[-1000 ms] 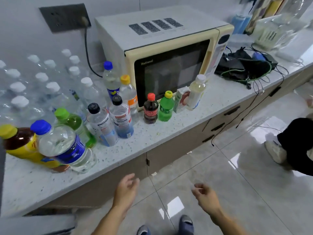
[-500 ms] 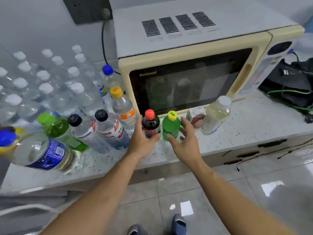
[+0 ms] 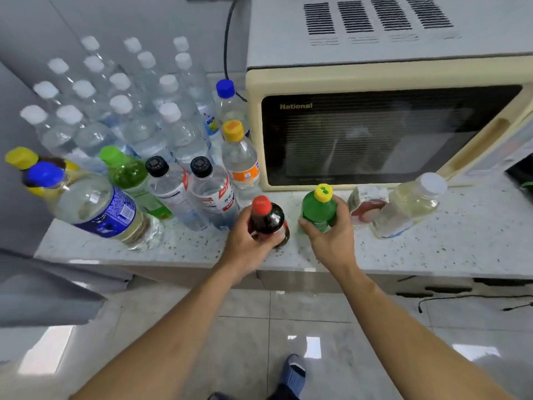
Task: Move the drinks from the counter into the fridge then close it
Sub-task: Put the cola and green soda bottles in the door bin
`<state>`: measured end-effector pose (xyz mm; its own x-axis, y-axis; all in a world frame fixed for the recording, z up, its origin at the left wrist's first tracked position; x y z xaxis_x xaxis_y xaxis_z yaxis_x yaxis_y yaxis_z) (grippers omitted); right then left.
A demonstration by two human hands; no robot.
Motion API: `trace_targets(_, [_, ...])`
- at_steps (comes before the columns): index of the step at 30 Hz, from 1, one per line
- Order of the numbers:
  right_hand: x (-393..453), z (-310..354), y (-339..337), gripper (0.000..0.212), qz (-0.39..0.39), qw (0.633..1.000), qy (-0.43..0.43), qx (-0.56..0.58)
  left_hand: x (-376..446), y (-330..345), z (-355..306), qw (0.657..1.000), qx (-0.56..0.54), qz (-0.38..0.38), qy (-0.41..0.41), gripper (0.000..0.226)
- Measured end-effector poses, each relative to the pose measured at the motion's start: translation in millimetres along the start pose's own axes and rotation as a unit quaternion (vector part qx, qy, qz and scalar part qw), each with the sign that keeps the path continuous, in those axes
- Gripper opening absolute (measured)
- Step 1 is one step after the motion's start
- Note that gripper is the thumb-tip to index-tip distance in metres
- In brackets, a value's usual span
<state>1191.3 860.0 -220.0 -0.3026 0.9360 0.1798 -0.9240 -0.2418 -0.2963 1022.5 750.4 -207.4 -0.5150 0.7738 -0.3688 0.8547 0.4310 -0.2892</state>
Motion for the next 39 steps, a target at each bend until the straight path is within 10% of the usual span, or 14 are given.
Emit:
trace_targets(17, [-227, 130, 169, 0.043, 0.119, 0.98, 0.038, 0.158, -228, -217, 154, 0.94, -0.335, -0.03, -0.058, 0.069])
trace_targets(23, [-346, 179, 272, 0.046, 0.225, 0.958, 0.032, 0.176, -333, -319, 228, 0.898, -0.414, -0.125, -0.076, 0.051])
trace_targets(30, [-437, 240, 377, 0.043, 0.341, 0.923, -0.008, 0.179, -421, -435, 285, 0.857, -0.441, -0.247, -0.102, 0.083])
trace_targets(39, [-438, 313, 479, 0.051, 0.353, 0.912, -0.072, 0.195, -412, -564, 282, 0.86, -0.407, -0.304, -0.049, 0.028])
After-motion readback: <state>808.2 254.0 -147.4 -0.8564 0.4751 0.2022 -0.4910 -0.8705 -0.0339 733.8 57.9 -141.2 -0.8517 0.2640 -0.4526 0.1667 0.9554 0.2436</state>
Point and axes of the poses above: each hand's wrist, its own x-axis towards the middle knuckle, its own y-axis out of the palm, z = x × y, the point moved 6 cm from there along x, towards the middle knuckle, and after that the axes turned 8 degrees about -y, right-handed, at the moved point
